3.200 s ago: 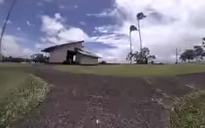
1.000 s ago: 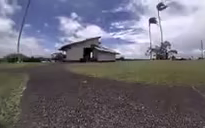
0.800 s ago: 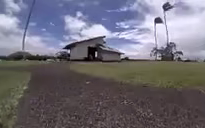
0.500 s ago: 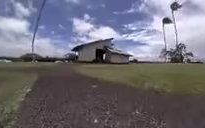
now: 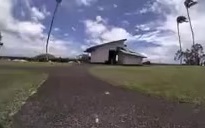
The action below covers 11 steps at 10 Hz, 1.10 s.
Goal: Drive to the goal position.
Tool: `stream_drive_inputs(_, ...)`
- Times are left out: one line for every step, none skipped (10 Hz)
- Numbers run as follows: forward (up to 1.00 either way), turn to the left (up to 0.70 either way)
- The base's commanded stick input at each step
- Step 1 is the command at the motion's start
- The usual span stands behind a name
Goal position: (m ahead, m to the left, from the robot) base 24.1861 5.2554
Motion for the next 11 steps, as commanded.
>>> stream_drive_inputs(0.70, 0.01)
stream_drive_inputs(0.70, 0.00)
stream_drive_inputs(0.70, 0.00)
stream_drive_inputs(0.70, 0.00)
stream_drive_inputs(0.70, 0.04)
stream_drive_inputs(0.70, 0.29)
stream_drive_inputs(0.70, 0.35)
stream_drive_inputs(0.70, 0.35)
stream_drive_inputs(0.70, 0.28)
stream_drive_inputs(0.70, 0.03)
stream_drive_inputs(0.70, 0.00)
